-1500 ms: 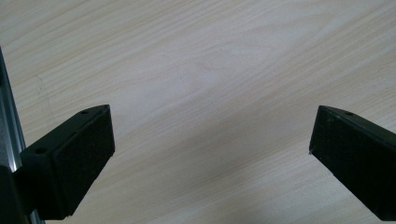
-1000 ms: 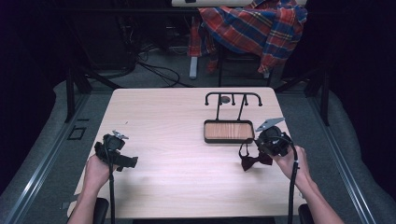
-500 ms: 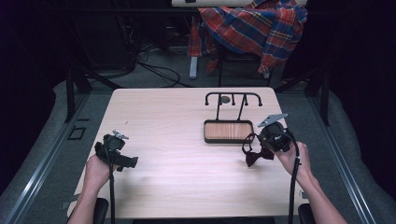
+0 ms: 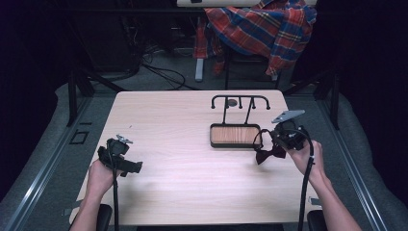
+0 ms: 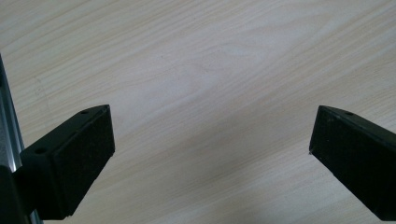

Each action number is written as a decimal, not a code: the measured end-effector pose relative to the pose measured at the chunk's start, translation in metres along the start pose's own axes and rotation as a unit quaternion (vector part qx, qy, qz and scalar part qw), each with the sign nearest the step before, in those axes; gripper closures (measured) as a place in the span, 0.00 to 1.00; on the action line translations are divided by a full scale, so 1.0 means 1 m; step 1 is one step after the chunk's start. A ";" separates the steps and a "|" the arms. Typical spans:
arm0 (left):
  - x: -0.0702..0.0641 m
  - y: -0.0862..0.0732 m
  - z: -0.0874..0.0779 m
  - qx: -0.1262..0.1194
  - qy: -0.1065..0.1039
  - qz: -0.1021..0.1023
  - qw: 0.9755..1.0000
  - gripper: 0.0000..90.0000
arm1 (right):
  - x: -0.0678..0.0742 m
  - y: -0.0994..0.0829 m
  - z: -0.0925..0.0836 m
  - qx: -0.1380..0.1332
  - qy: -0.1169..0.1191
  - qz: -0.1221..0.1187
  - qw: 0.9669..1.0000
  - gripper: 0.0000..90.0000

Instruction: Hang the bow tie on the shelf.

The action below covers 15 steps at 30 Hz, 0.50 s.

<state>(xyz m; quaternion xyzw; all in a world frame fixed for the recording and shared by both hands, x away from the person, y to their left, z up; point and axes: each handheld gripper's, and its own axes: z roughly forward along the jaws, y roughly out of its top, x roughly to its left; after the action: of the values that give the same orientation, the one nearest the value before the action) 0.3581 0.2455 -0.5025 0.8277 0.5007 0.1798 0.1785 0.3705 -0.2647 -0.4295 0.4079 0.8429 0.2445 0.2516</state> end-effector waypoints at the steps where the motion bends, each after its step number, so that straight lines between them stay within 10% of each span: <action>1: 0.000 0.000 0.000 0.000 0.000 -0.001 1.000 0.00 | -0.002 0.001 -0.001 -0.005 0.000 0.005 1.000 0.99; 15: 0.001 0.000 0.000 0.000 -0.001 -0.001 1.000 0.00 | -0.008 0.014 -0.005 -0.020 -0.008 0.003 1.000 0.99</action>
<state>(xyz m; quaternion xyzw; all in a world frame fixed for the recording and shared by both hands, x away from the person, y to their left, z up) 0.3586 0.2458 -0.5027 0.8273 0.5014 0.1788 0.1795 0.3799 -0.2647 -0.4148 0.4077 0.8345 0.2584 0.2657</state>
